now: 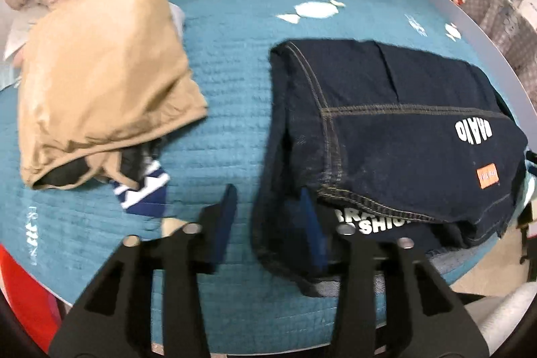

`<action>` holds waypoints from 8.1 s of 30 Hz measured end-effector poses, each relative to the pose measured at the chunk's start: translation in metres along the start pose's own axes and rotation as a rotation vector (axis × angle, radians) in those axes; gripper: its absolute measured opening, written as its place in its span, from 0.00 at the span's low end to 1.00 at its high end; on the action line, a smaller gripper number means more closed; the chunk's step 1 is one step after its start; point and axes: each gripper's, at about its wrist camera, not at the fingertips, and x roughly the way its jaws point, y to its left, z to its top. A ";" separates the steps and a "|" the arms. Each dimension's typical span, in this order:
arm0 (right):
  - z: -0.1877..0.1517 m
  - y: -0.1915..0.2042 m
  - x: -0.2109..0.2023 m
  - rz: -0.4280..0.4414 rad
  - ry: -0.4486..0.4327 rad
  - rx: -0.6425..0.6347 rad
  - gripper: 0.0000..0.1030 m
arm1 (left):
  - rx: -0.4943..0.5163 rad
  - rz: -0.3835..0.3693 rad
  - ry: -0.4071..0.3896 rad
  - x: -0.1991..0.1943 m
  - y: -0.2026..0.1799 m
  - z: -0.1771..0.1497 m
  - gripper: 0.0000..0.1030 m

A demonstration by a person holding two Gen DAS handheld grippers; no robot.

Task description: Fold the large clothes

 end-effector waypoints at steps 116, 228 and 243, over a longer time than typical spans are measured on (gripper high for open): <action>0.147 0.213 0.132 0.226 0.177 -0.155 0.07 | -0.394 -0.146 -0.037 0.052 0.112 0.168 0.05; 0.066 0.151 0.084 0.360 0.173 0.106 0.04 | -0.571 -0.408 0.091 0.037 0.028 0.078 0.10; 0.014 0.135 0.081 0.372 0.443 0.100 0.65 | -0.380 -0.262 0.248 0.057 0.000 0.062 0.69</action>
